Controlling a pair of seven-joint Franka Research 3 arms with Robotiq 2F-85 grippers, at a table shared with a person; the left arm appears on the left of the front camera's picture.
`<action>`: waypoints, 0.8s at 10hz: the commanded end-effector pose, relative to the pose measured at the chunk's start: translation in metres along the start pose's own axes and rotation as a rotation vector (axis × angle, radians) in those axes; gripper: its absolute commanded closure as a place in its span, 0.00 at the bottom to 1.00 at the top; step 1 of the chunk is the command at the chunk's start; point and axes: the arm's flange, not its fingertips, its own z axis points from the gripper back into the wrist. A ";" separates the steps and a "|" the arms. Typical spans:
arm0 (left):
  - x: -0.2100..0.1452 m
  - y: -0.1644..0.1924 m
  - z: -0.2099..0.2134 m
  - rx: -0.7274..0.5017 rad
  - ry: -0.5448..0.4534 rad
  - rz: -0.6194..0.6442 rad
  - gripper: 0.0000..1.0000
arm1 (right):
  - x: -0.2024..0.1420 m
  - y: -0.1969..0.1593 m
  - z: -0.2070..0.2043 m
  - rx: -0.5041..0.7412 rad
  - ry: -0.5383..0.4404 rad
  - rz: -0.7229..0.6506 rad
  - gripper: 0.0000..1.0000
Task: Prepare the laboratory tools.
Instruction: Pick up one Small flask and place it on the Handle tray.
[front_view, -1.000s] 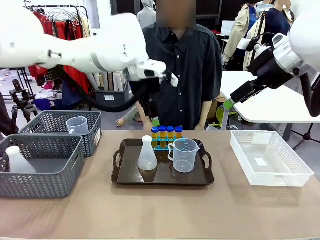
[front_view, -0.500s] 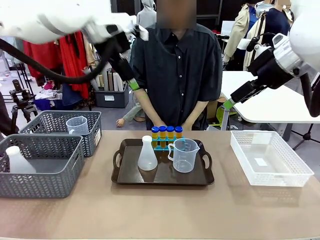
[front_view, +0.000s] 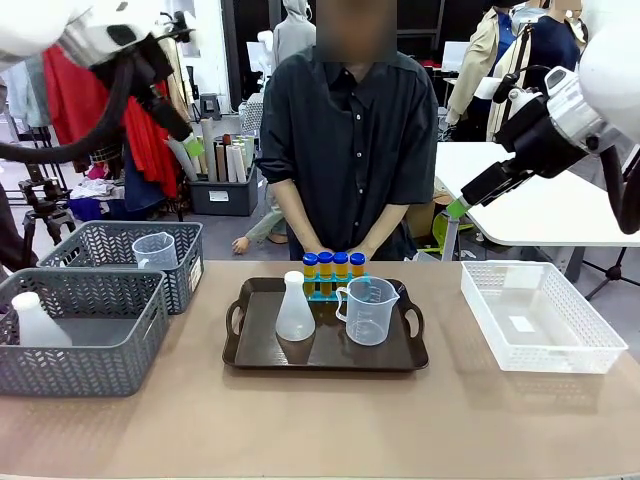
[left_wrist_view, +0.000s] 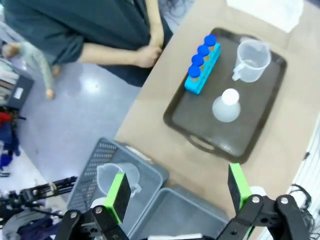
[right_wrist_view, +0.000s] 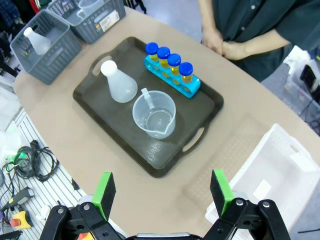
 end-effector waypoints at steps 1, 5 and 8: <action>-0.029 0.006 -0.010 -0.005 -0.025 0.012 0.00 | 0.000 0.000 0.001 0.010 -0.005 -0.002 0.00; -0.040 0.015 -0.037 -0.086 -0.036 0.014 0.00 | 0.000 0.000 0.001 0.010 -0.005 -0.002 0.00; -0.035 0.017 -0.074 -0.194 -0.041 -0.028 0.00 | 0.000 0.000 0.001 0.010 -0.005 -0.002 0.00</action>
